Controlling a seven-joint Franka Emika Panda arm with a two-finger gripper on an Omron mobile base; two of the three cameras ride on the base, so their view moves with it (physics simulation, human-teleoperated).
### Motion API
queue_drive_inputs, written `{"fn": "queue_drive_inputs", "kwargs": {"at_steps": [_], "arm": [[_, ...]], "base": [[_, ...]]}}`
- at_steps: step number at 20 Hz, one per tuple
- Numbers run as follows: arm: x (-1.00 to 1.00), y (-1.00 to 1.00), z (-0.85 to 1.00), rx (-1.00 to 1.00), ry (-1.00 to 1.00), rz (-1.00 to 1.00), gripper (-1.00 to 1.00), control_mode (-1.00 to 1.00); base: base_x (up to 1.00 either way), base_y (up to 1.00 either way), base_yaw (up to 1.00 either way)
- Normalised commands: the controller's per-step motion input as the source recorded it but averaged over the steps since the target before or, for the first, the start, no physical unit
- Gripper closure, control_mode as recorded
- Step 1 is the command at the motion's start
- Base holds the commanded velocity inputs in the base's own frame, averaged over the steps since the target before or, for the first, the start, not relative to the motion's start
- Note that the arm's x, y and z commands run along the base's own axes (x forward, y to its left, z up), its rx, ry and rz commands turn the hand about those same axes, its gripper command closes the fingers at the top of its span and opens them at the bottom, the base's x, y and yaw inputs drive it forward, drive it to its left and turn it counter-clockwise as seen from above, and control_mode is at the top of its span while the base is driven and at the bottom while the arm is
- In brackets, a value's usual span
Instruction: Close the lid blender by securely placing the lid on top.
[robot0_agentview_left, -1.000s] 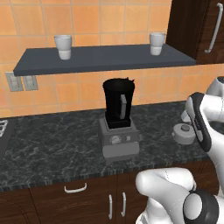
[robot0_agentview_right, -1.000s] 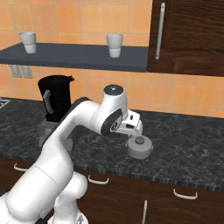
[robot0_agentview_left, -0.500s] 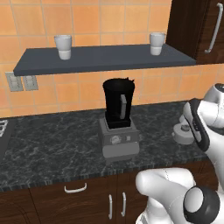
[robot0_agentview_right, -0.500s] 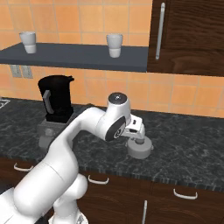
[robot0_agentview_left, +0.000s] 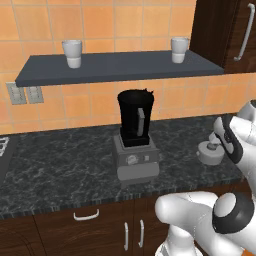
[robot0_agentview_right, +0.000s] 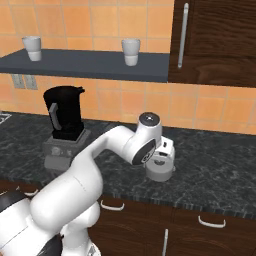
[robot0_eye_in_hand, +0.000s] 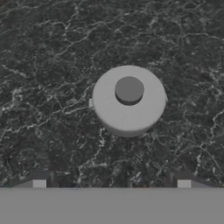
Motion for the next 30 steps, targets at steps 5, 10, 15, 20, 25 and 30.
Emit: {"fn": "queue_drive_inputs", "kwargs": {"at_steps": [5, 10, 15, 20, 25, 30], "arm": [[0.18, 0.0, -0.3, 0.0, -0.01, 0.03, -1.0, -1.0], [0.14, -0.07, -0.29, 0.01, -0.04, 0.03, -1.0, -1.0], [0.15, -0.12, -0.22, 0.01, -0.06, 0.01, -1.0, -1.0], [0.23, -0.03, -0.15, 0.0, -0.02, 0.0, -1.0, -1.0], [0.27, 0.0, -0.14, 0.0, 0.0, 0.0, -1.0, -1.0], [0.23, -0.05, -0.16, 0.0, 0.0, 0.0, -1.0, -1.0]], "base": [[0.0, 0.0, 0.0], [0.0, 0.0, 0.0], [0.0, 0.0, 0.0], [0.0, 0.0, 0.0], [0.0, 0.0, 0.0], [0.0, 0.0, 0.0]]}}
